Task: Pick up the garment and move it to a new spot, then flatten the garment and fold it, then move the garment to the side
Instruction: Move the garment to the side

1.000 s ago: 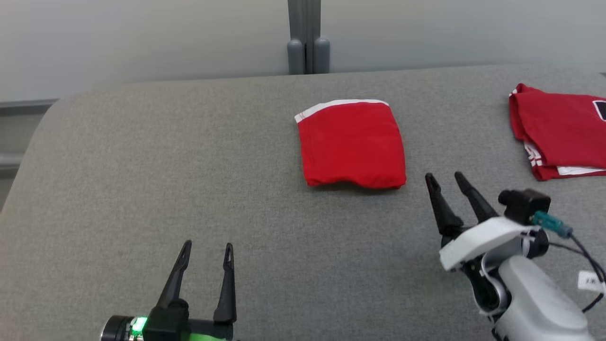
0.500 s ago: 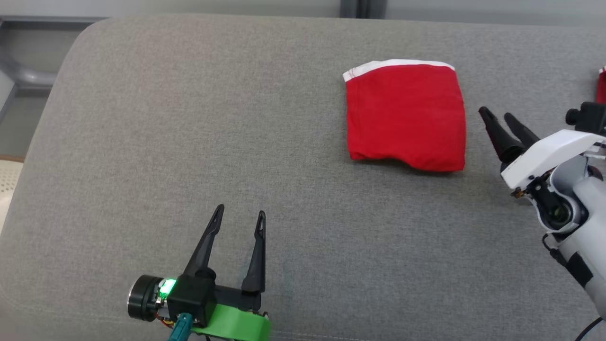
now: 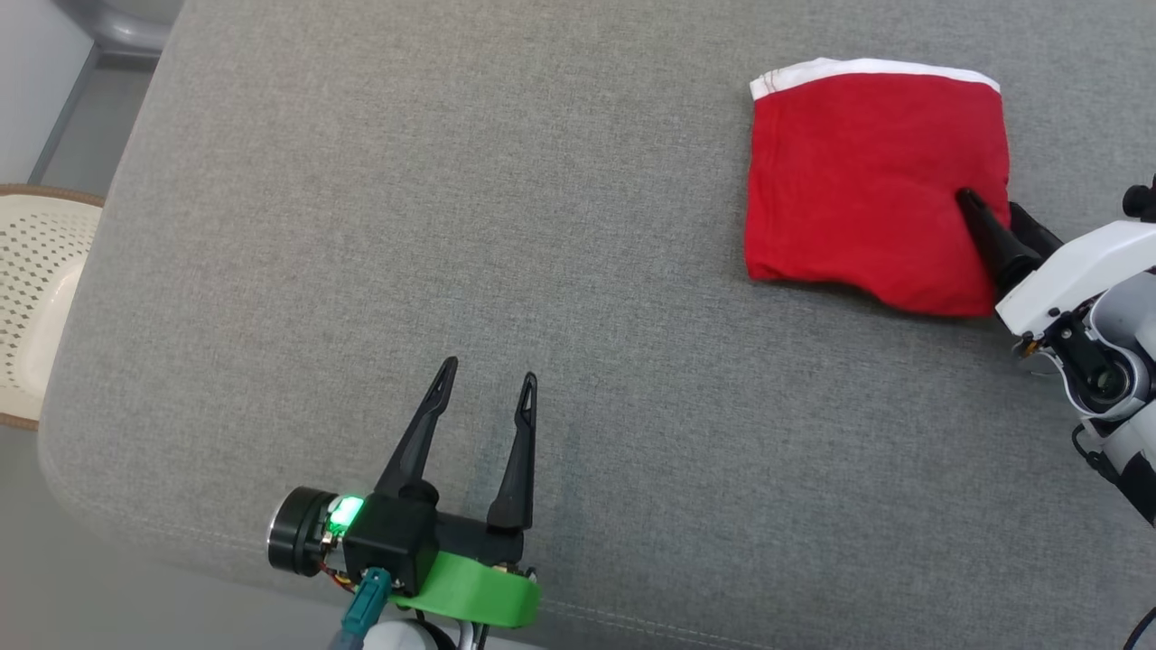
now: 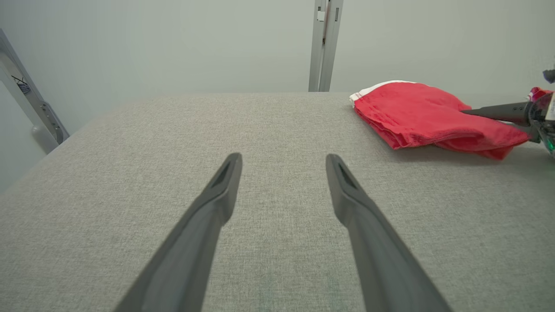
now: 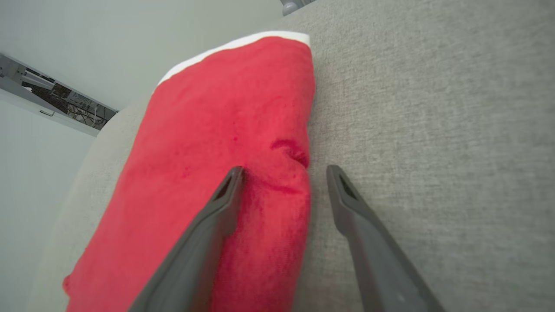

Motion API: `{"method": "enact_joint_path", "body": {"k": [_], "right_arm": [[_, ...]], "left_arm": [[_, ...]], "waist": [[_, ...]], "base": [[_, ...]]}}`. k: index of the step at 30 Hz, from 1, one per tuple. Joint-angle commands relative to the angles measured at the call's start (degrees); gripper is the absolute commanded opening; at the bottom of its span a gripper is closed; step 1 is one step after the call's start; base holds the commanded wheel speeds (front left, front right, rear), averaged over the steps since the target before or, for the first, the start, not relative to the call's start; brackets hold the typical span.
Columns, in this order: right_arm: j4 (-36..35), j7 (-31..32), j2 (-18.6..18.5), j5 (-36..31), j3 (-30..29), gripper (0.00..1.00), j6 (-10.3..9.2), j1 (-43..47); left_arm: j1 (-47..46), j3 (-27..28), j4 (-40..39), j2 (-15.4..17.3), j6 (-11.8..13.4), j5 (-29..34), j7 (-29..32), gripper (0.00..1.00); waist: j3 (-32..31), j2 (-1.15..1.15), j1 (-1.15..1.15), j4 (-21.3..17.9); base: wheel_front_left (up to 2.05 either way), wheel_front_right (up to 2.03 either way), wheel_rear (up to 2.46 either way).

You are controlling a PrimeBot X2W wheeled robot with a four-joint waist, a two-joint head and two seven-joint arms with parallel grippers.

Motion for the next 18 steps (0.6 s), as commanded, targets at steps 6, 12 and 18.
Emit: {"method": "enact_joint_path", "body": {"k": [6,12,18], "right_arm": [[-1.8,-2.8,-2.3,-0.3,3.8,0.0,0.01,-1.4],[-4.7,-5.5,-7.2,-3.1,9.0,0.0,0.01,-2.4],[-7.4,-8.1,-11.7,-6.3,13.9,0.0,0.01,-5.5]], "left_arm": [[-1.3,0.4,-0.2,0.1,0.6,-0.3,0.0,1.0],[-1.0,1.8,-0.1,0.1,-0.4,1.2,0.0,1.0],[-2.3,3.4,-0.3,0.1,-1.6,3.5,0.0,1.0]], "waist": [[1.0,0.0,0.0,0.3],[0.7,0.0,0.0,-3.2],[1.4,0.0,0.0,-8.5]], "base": [[0.0,0.0,0.0],[0.0,0.0,0.0],[0.0,0.0,0.0]]}}
